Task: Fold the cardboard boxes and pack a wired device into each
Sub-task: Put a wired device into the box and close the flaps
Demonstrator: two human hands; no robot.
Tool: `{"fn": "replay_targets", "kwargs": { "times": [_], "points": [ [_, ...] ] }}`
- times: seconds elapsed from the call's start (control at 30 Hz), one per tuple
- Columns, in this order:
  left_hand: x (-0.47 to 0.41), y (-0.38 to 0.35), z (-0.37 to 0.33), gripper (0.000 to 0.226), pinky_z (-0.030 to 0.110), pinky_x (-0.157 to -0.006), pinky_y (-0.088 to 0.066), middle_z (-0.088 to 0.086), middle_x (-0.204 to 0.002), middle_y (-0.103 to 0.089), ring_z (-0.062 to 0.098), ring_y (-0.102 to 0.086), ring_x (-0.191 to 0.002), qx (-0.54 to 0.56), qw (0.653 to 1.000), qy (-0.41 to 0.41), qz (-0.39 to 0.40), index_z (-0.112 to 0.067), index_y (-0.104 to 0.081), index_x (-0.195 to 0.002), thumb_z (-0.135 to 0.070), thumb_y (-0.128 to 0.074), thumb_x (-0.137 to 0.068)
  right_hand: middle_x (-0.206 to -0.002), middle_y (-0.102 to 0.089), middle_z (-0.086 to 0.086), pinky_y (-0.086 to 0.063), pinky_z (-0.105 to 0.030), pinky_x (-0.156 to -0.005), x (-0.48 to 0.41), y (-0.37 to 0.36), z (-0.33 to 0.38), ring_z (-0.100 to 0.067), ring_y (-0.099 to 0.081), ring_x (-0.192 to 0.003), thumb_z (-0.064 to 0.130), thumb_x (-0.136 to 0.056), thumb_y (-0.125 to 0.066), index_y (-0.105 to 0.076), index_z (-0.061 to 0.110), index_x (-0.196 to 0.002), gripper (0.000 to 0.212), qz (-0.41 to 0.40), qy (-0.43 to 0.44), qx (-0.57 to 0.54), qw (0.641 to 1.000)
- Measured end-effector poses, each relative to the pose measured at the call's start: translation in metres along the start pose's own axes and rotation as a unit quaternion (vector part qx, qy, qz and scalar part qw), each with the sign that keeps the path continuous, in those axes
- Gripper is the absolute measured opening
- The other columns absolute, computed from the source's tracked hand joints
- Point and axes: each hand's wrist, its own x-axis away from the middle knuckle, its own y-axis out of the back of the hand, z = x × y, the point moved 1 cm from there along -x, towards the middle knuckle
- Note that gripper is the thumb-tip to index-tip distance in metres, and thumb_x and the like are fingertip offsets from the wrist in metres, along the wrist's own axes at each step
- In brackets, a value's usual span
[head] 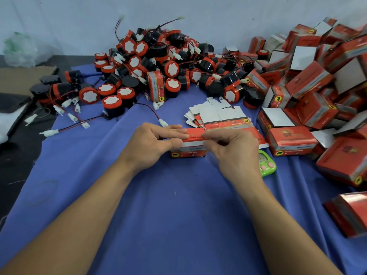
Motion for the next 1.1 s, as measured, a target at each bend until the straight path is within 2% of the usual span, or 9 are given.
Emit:
{"fn": "replay_targets", "kwargs": {
  "times": [0.17, 0.3, 0.33, 0.4, 0.5, 0.83, 0.97, 1.03, 1.1],
  "points": [
    [0.001, -0.001, -0.001, 0.036, 0.014, -0.099, -0.051, -0.020, -0.107, -0.078, -0.008, -0.060, -0.123, -0.028, 1.000, 0.000, -0.007, -0.042, -0.082, -0.094, -0.007, -0.080, -0.088, -0.087, -0.068, 0.024, -0.047, -0.005, -0.084, -0.001, -0.001, 0.000, -0.001, -0.067, -0.092, 0.012, -0.085, -0.082, -0.083, 0.026, -0.093, 0.016, -0.002, 0.019, 0.034, 0.999],
    [0.005, -0.002, -0.002, 0.029, 0.014, -0.103, -0.048, -0.020, -0.111, -0.077, -0.010, -0.059, -0.124, -0.066, 0.998, -0.007, -0.013, -0.035, -0.082, -0.101, -0.010, -0.082, -0.088, -0.101, -0.076, 0.011, -0.040, 0.002, -0.083, 0.000, 0.002, 0.002, -0.003, -0.065, -0.094, 0.012, -0.087, -0.080, -0.084, 0.022, -0.097, 0.014, 0.019, 0.053, 0.087, 0.995],
    [0.006, -0.002, -0.003, 0.028, 0.012, -0.104, -0.047, -0.020, -0.112, -0.077, -0.011, -0.058, -0.125, -0.077, 0.997, -0.010, -0.013, -0.035, -0.082, -0.102, -0.011, -0.083, -0.086, -0.106, -0.077, 0.007, -0.041, -0.001, -0.086, 0.000, 0.003, 0.004, -0.007, -0.067, -0.096, 0.013, -0.088, -0.079, -0.083, 0.021, -0.099, 0.014, 0.024, 0.065, 0.107, 0.992],
    [0.007, -0.001, -0.004, 0.033, 0.006, -0.103, -0.043, -0.025, -0.113, -0.074, -0.014, -0.056, -0.125, -0.111, 0.994, -0.021, -0.010, -0.037, -0.080, -0.104, -0.015, -0.088, -0.082, -0.107, -0.079, 0.001, -0.051, -0.022, -0.094, 0.002, 0.003, 0.008, -0.020, -0.071, -0.099, 0.015, -0.090, -0.076, -0.083, 0.020, -0.102, 0.014, 0.026, 0.093, 0.153, 0.983],
    [0.009, 0.000, -0.005, 0.044, 0.004, -0.105, -0.039, -0.027, -0.115, -0.070, -0.017, -0.053, -0.125, -0.154, 0.987, -0.036, -0.005, -0.036, -0.079, -0.108, -0.007, -0.090, -0.077, -0.090, -0.078, -0.011, -0.057, -0.046, -0.080, 0.008, 0.000, 0.013, -0.039, -0.071, -0.085, 0.009, -0.090, -0.071, -0.082, 0.015, -0.092, 0.012, 0.007, 0.150, 0.209, 0.966],
    [0.015, -0.012, -0.004, 0.034, 0.008, -0.111, -0.036, -0.019, -0.122, -0.064, -0.030, -0.047, -0.116, -0.202, 0.976, -0.073, -0.035, -0.018, -0.079, -0.116, -0.002, -0.081, -0.087, -0.093, -0.076, -0.009, -0.057, -0.044, -0.061, 0.017, -0.013, 0.011, -0.038, -0.070, -0.072, 0.003, -0.082, -0.075, -0.076, 0.009, -0.080, 0.007, 0.019, 0.213, 0.339, 0.916],
    [0.015, -0.014, -0.007, 0.025, 0.003, -0.105, -0.037, -0.020, -0.119, -0.069, -0.028, -0.051, -0.115, -0.177, 0.982, -0.054, -0.042, -0.025, -0.082, -0.107, -0.008, -0.081, -0.088, -0.081, -0.072, 0.006, -0.049, -0.030, -0.062, 0.019, -0.017, 0.007, -0.016, -0.063, -0.069, 0.023, -0.087, -0.075, -0.071, 0.021, -0.081, 0.007, -0.031, 0.155, 0.204, 0.966],
    [0.012, -0.013, -0.008, 0.018, 0.004, -0.099, -0.043, -0.023, -0.110, -0.075, -0.020, -0.059, -0.114, -0.120, 0.991, -0.016, -0.052, -0.033, -0.082, -0.097, -0.016, -0.080, -0.089, -0.082, -0.069, 0.013, -0.046, -0.022, -0.064, 0.016, -0.018, 0.004, -0.006, -0.060, -0.075, 0.035, -0.089, -0.073, -0.061, 0.031, -0.089, 0.013, 0.003, 0.082, 0.109, 0.991],
    [0.007, -0.014, -0.008, 0.013, 0.008, -0.092, -0.049, -0.024, -0.102, -0.077, -0.013, -0.066, -0.107, -0.075, 0.993, 0.017, -0.085, -0.033, -0.083, -0.091, -0.021, -0.081, -0.089, -0.096, -0.071, 0.009, -0.048, -0.026, -0.068, 0.013, -0.020, 0.000, -0.003, -0.060, -0.081, 0.039, -0.092, -0.069, -0.052, 0.032, -0.090, 0.018, 0.041, 0.042, 0.076, 0.995]
  ]
}}
